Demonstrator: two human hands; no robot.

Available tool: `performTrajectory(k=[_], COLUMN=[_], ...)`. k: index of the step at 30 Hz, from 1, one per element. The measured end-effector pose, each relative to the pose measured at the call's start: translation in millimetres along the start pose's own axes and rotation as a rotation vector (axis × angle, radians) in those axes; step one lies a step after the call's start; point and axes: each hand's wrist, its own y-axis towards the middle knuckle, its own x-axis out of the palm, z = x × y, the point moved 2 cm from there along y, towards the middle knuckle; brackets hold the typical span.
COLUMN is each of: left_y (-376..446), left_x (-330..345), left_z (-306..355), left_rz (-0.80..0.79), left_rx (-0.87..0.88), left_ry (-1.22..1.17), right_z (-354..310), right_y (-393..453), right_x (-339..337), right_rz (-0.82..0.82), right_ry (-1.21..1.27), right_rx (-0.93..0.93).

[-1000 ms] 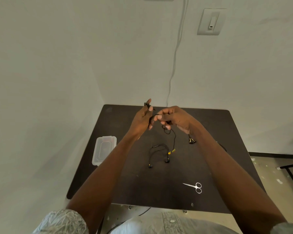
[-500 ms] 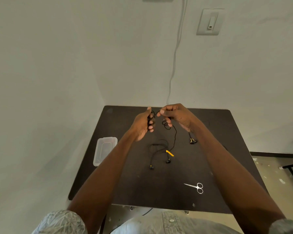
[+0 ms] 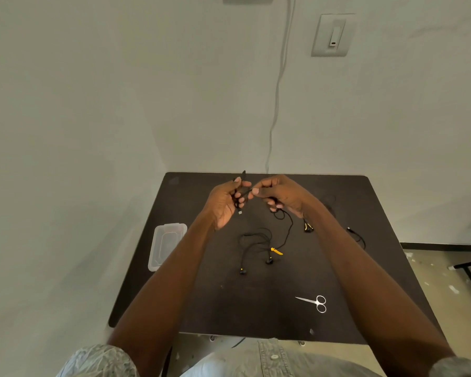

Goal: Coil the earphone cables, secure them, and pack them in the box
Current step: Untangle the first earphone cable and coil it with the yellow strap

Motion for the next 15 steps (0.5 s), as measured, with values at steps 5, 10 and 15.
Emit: performTrajectory(k=[5, 10, 15], left_y=[7, 10, 9], left_x=[-2, -5, -9], left_z=[-2, 4, 14], left_rz=[-0.005, -0.010, -0.119], left_rx=[-0.027, -0.009, -0.075], left_ry=[0.060, -0.066, 0.192], right_z=[5, 23, 47], right_y=[0, 7, 18], right_x=[-2, -9, -21], right_rz=[-0.068, -0.154, 0.058], right_ry=[-0.112, -0.658, -0.824], right_rx=[0.112, 0.450, 0.566])
